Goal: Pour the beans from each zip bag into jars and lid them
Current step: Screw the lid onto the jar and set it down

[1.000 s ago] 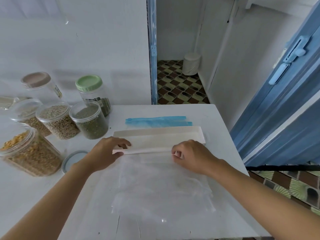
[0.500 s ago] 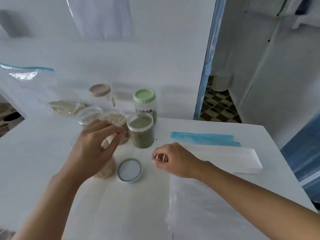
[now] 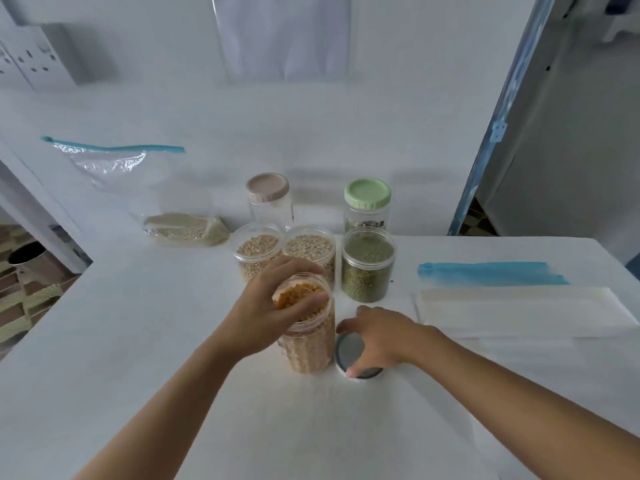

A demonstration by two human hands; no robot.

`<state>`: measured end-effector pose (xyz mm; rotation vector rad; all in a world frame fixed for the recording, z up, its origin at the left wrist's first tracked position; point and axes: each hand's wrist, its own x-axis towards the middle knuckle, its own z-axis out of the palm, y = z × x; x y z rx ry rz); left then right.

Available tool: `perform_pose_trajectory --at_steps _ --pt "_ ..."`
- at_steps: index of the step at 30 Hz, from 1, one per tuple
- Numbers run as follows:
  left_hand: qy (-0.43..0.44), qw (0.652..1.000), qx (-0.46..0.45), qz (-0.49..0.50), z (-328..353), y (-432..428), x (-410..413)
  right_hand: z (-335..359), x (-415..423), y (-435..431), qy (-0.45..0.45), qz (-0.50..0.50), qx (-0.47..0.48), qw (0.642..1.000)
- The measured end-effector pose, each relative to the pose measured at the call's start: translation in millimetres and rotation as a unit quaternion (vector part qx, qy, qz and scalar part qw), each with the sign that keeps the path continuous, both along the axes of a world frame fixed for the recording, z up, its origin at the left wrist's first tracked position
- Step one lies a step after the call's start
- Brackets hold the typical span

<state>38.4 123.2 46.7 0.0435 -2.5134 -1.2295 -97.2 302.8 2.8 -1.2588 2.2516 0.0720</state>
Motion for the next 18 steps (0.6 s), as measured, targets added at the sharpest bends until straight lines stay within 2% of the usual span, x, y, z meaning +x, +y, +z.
perform_pose_trajectory --at_steps 4,6,10,14,18 --pt "0.002 0.999 0.038 -0.016 -5.7 -4.1 -1.7 -2.5 6.6 -7.1 0.014 -0.054 0.02 0.998" --pt "0.017 0.999 0.035 -0.018 -9.4 -5.5 -1.8 -4.8 8.9 -8.9 0.012 -0.09 0.001 0.996" --pt "0.027 0.995 0.096 -0.021 -17.0 -7.9 0.7 -7.4 8.6 -13.5 0.002 -0.191 -0.131 0.973" --pt "0.013 0.988 0.149 -0.036 -19.8 -10.7 1.7 12.6 15.8 -12.7 0.005 -0.249 -0.295 0.922" --pt "0.022 0.98 0.194 -0.041 -24.8 -12.3 1.7 37.5 35.8 -10.9 -0.067 -0.252 -0.486 0.834"
